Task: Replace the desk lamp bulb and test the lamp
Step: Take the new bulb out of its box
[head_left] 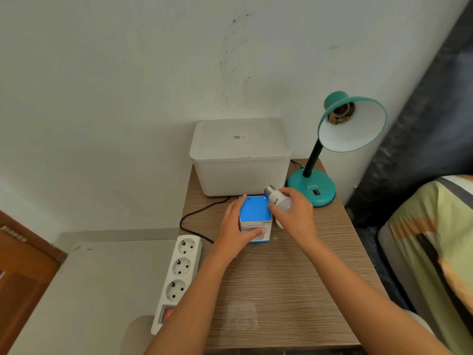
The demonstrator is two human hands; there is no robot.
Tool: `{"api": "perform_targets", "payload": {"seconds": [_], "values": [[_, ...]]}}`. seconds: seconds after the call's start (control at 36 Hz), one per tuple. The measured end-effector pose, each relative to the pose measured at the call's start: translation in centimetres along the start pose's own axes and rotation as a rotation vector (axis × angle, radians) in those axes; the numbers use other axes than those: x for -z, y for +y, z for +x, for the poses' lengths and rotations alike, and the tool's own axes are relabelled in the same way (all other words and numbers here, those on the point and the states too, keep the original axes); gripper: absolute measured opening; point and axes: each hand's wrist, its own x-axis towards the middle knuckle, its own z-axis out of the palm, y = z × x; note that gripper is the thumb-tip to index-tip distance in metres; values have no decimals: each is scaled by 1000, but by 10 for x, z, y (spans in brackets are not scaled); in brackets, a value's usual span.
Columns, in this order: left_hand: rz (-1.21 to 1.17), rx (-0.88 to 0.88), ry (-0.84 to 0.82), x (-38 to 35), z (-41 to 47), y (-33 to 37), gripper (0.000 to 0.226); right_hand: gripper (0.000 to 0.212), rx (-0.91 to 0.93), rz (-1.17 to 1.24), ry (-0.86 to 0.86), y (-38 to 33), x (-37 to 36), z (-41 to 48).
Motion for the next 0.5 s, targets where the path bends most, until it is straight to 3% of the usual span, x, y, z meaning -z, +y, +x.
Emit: {"api": "perform_targets", "payload": {"seconds": [0.28,0.5], "values": [[77,-7,-55,6,-6,16,101,35,-18,107,45,-18,34,-14],[92,-200,26,13,-12,75,100,44,-102,125,16,-38,92,-10]]}}
